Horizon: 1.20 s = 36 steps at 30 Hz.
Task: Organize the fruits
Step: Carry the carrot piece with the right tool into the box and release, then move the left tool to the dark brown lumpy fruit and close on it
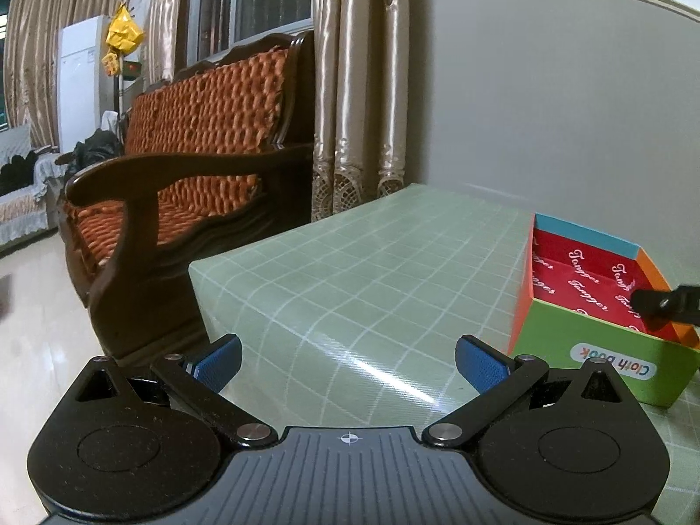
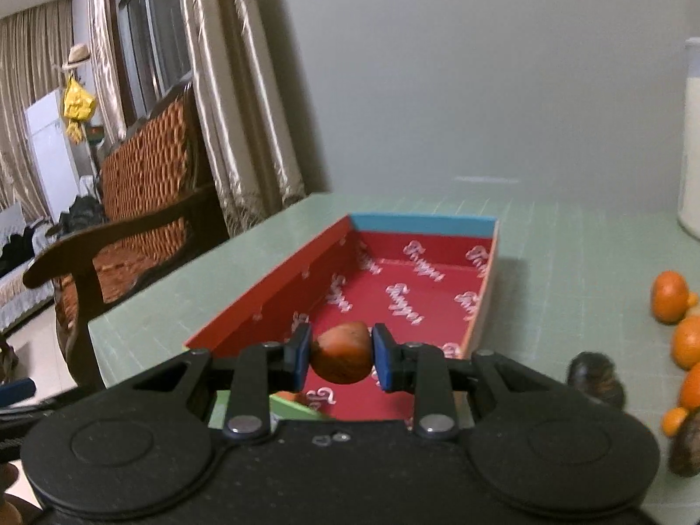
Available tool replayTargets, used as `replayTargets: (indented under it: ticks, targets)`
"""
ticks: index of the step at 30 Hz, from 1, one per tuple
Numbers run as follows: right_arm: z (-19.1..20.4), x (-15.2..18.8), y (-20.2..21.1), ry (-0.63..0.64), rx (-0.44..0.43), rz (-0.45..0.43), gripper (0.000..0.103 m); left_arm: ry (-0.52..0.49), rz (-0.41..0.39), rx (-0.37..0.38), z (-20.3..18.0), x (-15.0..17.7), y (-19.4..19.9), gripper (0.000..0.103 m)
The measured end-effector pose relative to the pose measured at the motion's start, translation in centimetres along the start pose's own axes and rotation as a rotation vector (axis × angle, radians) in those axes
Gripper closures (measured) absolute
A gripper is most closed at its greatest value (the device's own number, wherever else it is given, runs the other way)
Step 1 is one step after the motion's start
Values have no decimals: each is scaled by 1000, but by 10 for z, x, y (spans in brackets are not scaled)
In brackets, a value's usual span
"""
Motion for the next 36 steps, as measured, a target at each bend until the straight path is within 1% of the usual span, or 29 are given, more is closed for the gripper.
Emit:
replayTargets:
  ticks: [1,3,6,7,9,10,12,16,18,20,24,27,32,35,36]
  targets:
    - [0,2,-1,-3,-2,12,74,-1,-1,-1,0,0,0,0]
    - [0,6,-3,-11,-4,24,71,-3,-1,0,0,0,0,0]
    - [-2,6,1,-18,-5,14,66,-4,2,1,0,0,-1,0]
    - [-3,6,3,-22,-7,12,63,-4,3,2,0,0,-1,0]
    - [-4,5,6,-32,-12,6,54,-6,3,0,0,0,-1,0]
    - [-5,4,7,-35,-15,0,51,-7,3,0,-1,0,-1,0]
    - [-7,3,13,-43,-22,-18,39,-8,5,2,-3,0,-2,0]
    - [-14,-1,31,-25,-8,-73,34,-16,4,14,-9,-1,0,0]
    - [-20,-2,42,-14,7,-95,28,-26,0,22,-14,-2,1,0]
    - [-29,-4,53,-4,25,-120,27,-37,-5,32,-22,-3,3,0]
    - [-49,-6,71,11,75,-161,23,-63,-15,54,-41,-7,8,0]
    - [-67,-7,85,16,129,-198,21,-81,-22,79,-58,-10,12,0]
    - [-104,-6,107,10,254,-258,16,-117,-49,126,-93,-18,22,0]
    - [-129,-7,125,-18,345,-309,10,-160,-85,162,-119,-22,32,0]
    - [-136,-7,129,-22,368,-322,10,-180,-101,176,-130,-23,36,0]
Point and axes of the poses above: each gripper's, at about its wrist camera, not at the fingertips, and y roughly against the way its jaws point, z to its left, x to its underside, the point moved 8 cm from there along -y, roughly the way its jaws point, and after that the axes turned 9 degrees about -y, right-handed, at the moved point
